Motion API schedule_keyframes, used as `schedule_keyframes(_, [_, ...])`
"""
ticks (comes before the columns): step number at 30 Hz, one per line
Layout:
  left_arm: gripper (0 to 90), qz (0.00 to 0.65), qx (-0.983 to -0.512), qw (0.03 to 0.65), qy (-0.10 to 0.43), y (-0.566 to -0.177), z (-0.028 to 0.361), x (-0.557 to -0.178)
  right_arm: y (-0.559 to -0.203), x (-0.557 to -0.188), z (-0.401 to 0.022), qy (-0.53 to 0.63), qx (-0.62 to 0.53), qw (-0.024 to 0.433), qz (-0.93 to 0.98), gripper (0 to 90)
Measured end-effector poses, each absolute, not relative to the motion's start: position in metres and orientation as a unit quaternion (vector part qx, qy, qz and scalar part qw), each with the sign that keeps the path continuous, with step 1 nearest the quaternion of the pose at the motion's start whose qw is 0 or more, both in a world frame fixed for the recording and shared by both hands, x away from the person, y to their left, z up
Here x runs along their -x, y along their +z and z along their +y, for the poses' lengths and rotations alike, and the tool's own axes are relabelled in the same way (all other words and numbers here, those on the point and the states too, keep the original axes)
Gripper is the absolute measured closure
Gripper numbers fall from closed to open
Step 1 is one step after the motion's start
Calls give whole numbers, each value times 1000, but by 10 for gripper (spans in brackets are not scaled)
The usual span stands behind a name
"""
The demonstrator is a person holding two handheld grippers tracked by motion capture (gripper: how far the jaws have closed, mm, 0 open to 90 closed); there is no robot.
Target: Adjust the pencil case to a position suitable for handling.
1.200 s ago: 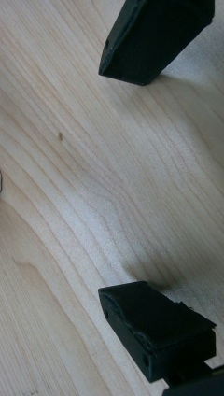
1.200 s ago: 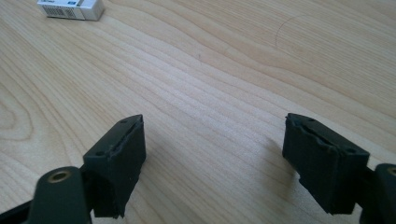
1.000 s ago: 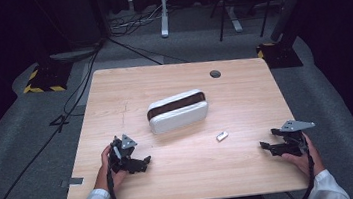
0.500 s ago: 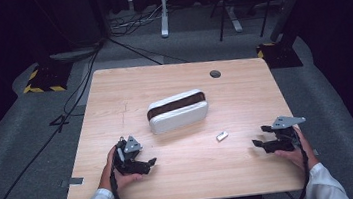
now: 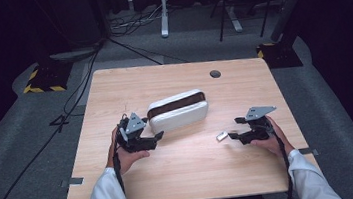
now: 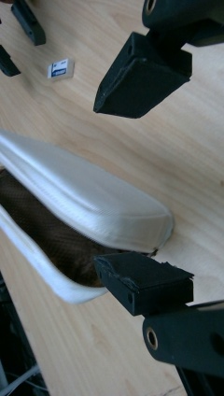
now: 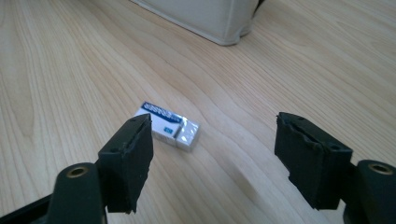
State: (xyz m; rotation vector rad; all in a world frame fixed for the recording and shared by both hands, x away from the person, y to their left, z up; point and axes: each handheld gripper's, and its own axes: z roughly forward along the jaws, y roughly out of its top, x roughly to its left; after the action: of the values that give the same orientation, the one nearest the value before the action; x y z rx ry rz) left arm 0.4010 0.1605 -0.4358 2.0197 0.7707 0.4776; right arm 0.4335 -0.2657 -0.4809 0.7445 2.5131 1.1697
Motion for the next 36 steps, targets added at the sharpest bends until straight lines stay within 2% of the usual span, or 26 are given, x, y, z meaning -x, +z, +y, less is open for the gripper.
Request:
schedule_keyframes(11, [344, 297, -824, 446, 184, -440, 140, -423, -487, -436, -246, 395, -245, 132, 875, 294])
schedule_keyframes(13, [421, 290, -826, 448, 183, -440, 137, -426, -488, -436, -244, 394, -243, 128, 877, 296])
schedule_keyframes(17, [682, 254, -839, 454, 163, -442, 132, -426, -490, -437, -244, 390, -245, 129, 878, 302])
schedule_keyframes(20, [771, 229, -849, 454, 143, -441, 128, -423, -490, -437, -245, 389, -246, 129, 878, 306])
schedule_keyframes(32, [800, 172, -867, 460, 84, -439, 144, -391, -488, -434, -245, 399, -228, 114, 881, 312])
schedule_keyframes(36, [790, 166, -870, 457, 83, -439, 154, -381, -490, -432, -240, 397, -216, 108, 886, 305])
